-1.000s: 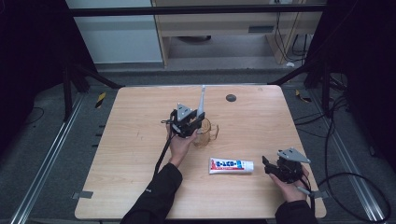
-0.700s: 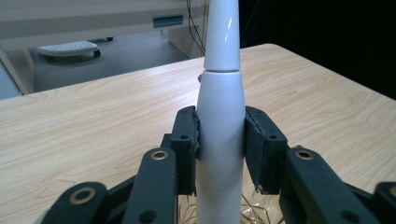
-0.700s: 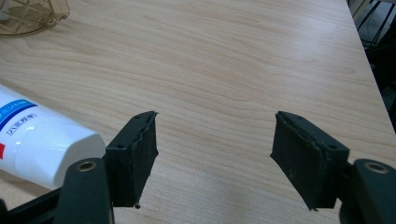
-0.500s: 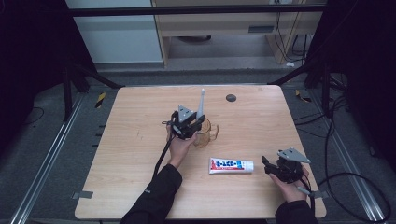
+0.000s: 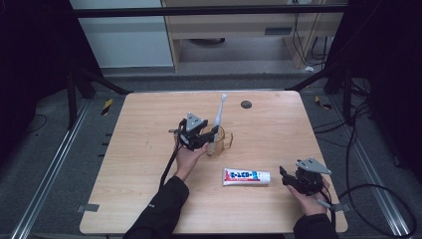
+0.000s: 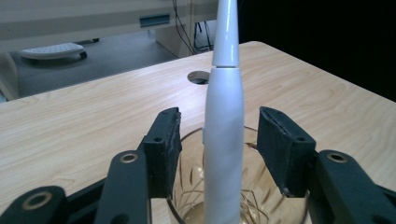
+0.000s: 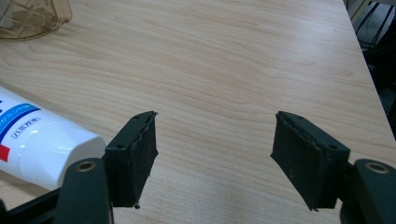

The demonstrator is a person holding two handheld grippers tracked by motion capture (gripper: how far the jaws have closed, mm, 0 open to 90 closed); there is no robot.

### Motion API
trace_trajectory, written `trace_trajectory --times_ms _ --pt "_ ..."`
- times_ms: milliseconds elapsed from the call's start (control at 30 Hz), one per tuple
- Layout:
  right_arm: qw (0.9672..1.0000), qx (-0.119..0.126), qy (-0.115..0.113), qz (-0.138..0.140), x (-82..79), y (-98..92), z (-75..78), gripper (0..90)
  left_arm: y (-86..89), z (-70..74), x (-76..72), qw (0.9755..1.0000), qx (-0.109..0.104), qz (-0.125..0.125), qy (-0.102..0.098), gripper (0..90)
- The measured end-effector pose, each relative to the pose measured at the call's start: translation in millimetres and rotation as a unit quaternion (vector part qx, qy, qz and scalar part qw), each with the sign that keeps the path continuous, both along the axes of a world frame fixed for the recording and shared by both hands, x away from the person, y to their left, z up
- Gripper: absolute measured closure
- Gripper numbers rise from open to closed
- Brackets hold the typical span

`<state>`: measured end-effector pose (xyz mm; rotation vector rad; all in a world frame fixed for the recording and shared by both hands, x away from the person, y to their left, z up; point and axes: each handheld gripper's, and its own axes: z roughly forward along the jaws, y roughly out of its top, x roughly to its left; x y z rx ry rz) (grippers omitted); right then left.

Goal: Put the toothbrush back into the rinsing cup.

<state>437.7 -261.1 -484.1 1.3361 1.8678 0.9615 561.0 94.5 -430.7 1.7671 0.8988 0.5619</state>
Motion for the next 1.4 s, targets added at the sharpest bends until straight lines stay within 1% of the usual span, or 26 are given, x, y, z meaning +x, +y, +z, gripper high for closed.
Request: trace_trajectory --times_ms 100,200,300,400,467,600,633,733,767,833,933,1000,1067,1133,1167,1200,1233,1367,1400 --pt "1.0 0.003 -0.002 -0.002 -0.5 0.1 1.1 31.0 5.9 4.0 -5.8 1.0 0.005 -0.008 -0.001 47.4" --pt "1.0 0.003 -0.008 0.0 -1.5 0.1 3.3 31.3 13.6 8.4 -11.4 0.9999 0.007 -0.01 0.002 46.9" --pt "0.9999 0.01 -0.01 0.001 -3.4 0.9 6.5 32.4 21.3 12.7 -17.2 0.9999 0.013 -0.009 0.003 46.6" --pt "0.9998 0.008 -0.016 0.004 -4.6 1.3 9.5 33.7 27.9 16.1 -23.1 0.9996 0.026 -0.01 0.005 46.0" --pt "0.9998 0.01 -0.017 0.005 -5.5 1.7 11.3 34.8 32.5 17.4 -28.0 0.9994 0.033 -0.012 0.006 45.7" --pt "0.9997 0.011 -0.018 0.007 -6.7 2.3 13.0 36.4 43.3 17.7 -38.1 0.9991 0.038 -0.018 0.01 44.7" --pt "0.9997 0.011 -0.019 0.006 -7.1 2.5 13.4 36.6 46.3 17.6 -40.8 0.9988 0.042 -0.02 0.013 44.1" --pt "0.9995 0.008 -0.029 0.008 -7.6 1.9 14.8 38.3 56.5 16.4 -49.2 0.9983 0.053 -0.019 0.013 43.5" --pt "0.9995 0.006 -0.03 0.009 -7.8 1.7 15.5 39.8 60.0 16.0 -52.0 0.9983 0.053 -0.016 0.015 43.4" --pt "0.9996 0.007 -0.024 0.011 -8.0 1.6 17.0 40.0 68.0 15.6 -57.0 0.9983 0.055 -0.012 0.016 43.4" --pt "0.9994 0.008 -0.029 0.017 -8.8 2.3 18.3 42.1 80.4 14.5 -64.6 0.9982 0.056 -0.006 0.021 43.3" --pt "0.9992 0.007 -0.033 0.021 -9.8 3.2 19.7 43.3 89.4 12.3 -70.7 0.9976 0.064 0.003 0.026 43.4" --pt "0.9989 0.007 -0.041 0.024 -10.6 3.5 20.8 45.0 96.7 9.8 -75.2 0.9976 0.062 0.009 0.028 43.4" --pt "0.9993 0.012 -0.027 0.023 -11.2 4.4 23.0 46.4 104.3 7.2 -79.9 0.9973 0.064 0.015 0.034 43.6" --pt "0.9994 0.011 -0.024 0.023 -11.4 5.0 23.7 46.7 104.3 7.2 -79.9 0.9973 0.064 0.015 0.034 43.6" --pt "0.9993 0.014 -0.025 0.025 -11.9 6.1 24.2 46.8 112.2 4.6 -84.8 0.9973 0.061 0.021 0.035 43.7" --pt "0.9992 0.016 -0.024 0.027 -11.9 6.6 24.3 46.7 115.7 3.0 -87.1 0.9973 0.058 0.024 0.038 43.7" --pt "0.9993 0.017 -0.018 0.029 -12.0 9.5 25.2 46.3 128.1 -3.8 -96.7 0.9962 0.062 0.034 0.051 43.8" --pt "0.9993 0.017 -0.018 0.029 -12.0 9.5 25.2 46.3 128.1 -3.8 -96.7 0.9962 0.062 0.034 0.051 43.9"
